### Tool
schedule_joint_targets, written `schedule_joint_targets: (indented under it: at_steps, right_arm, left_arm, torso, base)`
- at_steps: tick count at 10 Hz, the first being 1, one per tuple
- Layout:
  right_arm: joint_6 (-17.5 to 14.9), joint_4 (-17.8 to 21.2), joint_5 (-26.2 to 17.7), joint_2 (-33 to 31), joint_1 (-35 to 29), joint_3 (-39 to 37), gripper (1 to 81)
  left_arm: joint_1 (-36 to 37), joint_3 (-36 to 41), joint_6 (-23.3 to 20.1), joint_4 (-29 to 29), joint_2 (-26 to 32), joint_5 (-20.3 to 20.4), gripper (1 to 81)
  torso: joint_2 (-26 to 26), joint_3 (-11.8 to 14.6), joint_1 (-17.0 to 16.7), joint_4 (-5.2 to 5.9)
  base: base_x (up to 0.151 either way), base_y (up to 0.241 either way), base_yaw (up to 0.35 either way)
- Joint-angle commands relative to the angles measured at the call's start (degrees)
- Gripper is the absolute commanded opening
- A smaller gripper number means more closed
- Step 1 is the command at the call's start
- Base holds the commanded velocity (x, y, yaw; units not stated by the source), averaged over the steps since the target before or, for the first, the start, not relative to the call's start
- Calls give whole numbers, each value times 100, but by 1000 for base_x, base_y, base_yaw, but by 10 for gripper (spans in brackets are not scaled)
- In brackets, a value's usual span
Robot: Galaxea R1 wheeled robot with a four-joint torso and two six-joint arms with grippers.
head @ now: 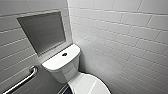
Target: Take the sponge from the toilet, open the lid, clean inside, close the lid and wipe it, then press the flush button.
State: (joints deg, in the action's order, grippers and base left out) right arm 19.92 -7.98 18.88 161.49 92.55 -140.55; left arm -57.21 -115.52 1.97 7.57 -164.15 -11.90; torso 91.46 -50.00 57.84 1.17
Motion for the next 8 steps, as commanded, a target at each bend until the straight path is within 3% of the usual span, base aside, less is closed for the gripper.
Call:
schedule_joint_targets:
  at_steps: [1, 5, 8]
  right_arm:
    - [-23, -116, -324, 78, 49, -217, 10]
    - [-23, -116, -333, 247, 32, -385, 10]
    - [-14, -107, -473, 299, -4, -394, 10]
  left_arm:
    - [548, 153, 13, 61, -241, -339, 811]
    - [803, -93, 22, 139, -584, -226, 811]
    - [961, -304, 40, 516, -708, -14, 811]
  torso:
    - [0, 0, 0, 0]
    - [2, 0, 0, 0]
    - [2, 0, 0, 0]
  base:
    - [0, 0, 0]
    - [0, 0, 0]
    - [0, 0, 0]
